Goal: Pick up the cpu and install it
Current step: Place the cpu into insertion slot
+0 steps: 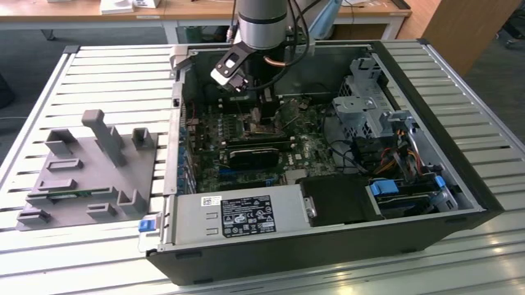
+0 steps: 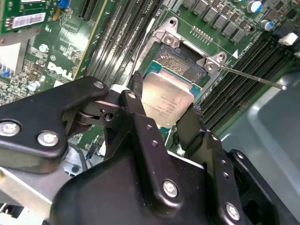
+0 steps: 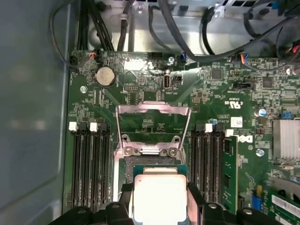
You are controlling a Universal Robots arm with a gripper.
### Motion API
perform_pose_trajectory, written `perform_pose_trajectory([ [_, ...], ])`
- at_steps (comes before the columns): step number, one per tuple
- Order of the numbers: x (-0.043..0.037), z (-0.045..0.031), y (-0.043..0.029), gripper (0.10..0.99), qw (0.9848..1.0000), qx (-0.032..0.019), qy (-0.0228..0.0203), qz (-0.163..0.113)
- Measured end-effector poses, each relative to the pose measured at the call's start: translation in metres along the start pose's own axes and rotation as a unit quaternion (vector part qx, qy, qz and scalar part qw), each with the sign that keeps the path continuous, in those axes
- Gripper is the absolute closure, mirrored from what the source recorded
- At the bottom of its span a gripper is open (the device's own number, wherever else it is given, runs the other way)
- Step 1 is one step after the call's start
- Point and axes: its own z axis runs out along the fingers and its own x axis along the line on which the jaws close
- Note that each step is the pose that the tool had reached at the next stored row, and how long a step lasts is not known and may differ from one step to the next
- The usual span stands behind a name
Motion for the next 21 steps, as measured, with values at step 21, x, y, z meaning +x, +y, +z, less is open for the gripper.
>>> perform_pose_trajectory([
  [21,0.0058,0.0286,-0.0048,0.545,1.0000,-0.0001,-0.0004,0.006],
])
